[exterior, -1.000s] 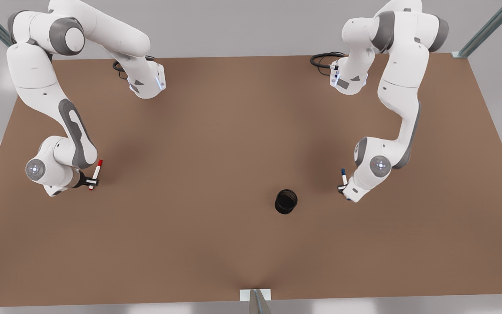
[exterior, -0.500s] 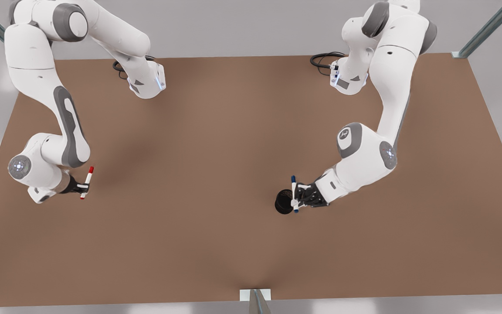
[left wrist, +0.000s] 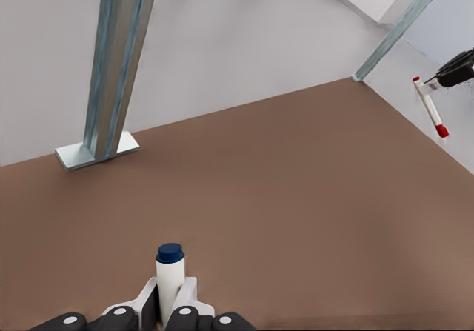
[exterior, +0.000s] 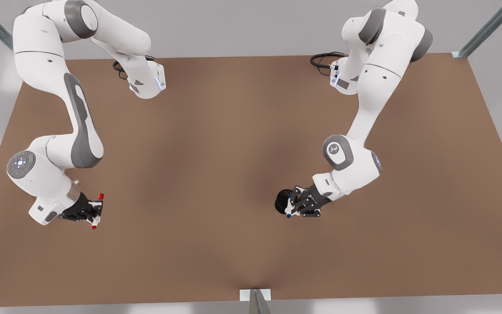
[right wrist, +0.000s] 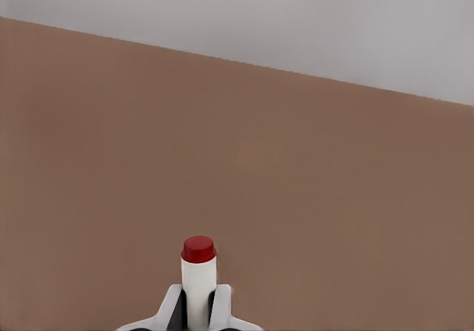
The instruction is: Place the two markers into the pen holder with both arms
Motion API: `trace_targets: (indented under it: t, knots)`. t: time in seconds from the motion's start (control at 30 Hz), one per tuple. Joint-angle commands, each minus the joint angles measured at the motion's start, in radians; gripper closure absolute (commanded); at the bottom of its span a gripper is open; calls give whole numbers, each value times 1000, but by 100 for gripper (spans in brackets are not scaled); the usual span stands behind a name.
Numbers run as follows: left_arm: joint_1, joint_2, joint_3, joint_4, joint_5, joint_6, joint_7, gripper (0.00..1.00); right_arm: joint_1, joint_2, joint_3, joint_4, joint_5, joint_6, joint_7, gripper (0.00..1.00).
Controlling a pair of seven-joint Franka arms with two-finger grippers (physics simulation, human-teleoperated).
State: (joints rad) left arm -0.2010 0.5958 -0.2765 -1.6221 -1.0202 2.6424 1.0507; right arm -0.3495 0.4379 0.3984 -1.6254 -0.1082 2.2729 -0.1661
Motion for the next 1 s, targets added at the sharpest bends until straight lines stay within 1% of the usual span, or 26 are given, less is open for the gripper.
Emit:
trace_targets:
  t: [0.0, 0.07, 0.13, 0.23, 0.33, 0.37, 0.4, 0.5, 0.57, 0.6, 0.63, 0.67, 0.7, 0.73, 0.77, 0.8, 0.83, 0.9, 0.93, 0.97]
  knots:
    - [0, -2, 0, -24, -66, 42, 951, 79, 1, 4, 16, 2, 19, 59, 25, 79]
    - [-1, 1, 0, -52, -75, 42, 996, 79, -2, 10, 46, 2, 21, 105, 25, 79]
    - [-6, 5, 0, -48, -90, 44, 997, 79, -2, 16, 63, 7, 76, 125, 22, 79]
    - [-28, 13, 0, -45, -112, 70, 997, 79, -2, 27, 115, 7, 82, 184, 30, 79]
    - [-46, 19, 0, -45, -124, 87, 997, 78, -2, 33, 131, 7, 125, 220, 34, 79]
    - [-49, 24, 0, -47, -127, 87, 996, 75, -2, 35, 131, 7, 127, 220, 34, 79]
    - [-47, 22, 0, -61, -129, 85, 990, 0, 0, 44, 140, 6, 128, 226, 36, 79]
    - [-14, 9, 0, -107, -127, 73, 994, 0, 0, 62, 171, 4, 130, 276, 39, 79]
    - [80, -51, 11, -131, -104, -35, 954, 0, 1, 76, 192, 4, 130, 309, 53, 79]
    - [109, -64, 28, -128, -40, -38, 838, 0, 1, 81, 211, 6, 130, 312, 68, 79]
    - [107, -64, 94, -73, 216, -157, 493, 0, 0, 84, 232, 4, 130, 347, 82, 79]
    - [112, -67, 109, 8, 501, -283, 159, 0, 1, 96, 263, 4, 130, 390, 89, 79]
    - [100, -64, 158, 106, 635, -477, -134, 0, 9, 96, 277, 6, 128, 413, 99, 79]
    - [107, -45, 168, 223, 787, -728, -538, 0, 30, 96, 277, 6, 128, 441, 100, 79]
    - [106, -93, 169, 226, 986, -803, -691, 0, 52, 96, 278, 6, 128, 464, 108, 79]
    - [111, -154, 180, 226, 1054, -913, -834, 0, 75, 96, 277, 6, 128, 477, 112, 79]
    - [109, -189, 191, 226, 1059, -958, -1023, 0, 89, 96, 277, 6, 128, 502, 112, 79]
    - [126, -286, 191, 226, 1048, -1007, -1058, 0, 121, 96, 277, 7, 127, 546, 149, 79]
    - [135, -349, 191, 196, 1045, -1009, -1058, 0, 141, 100, 277, 9, 125, 592, 149, 79]
    - [135, -355, 186, 191, 1046, -1016, -1058, 0, 165, 110, 275, 10, 125, 623, 152, 79]
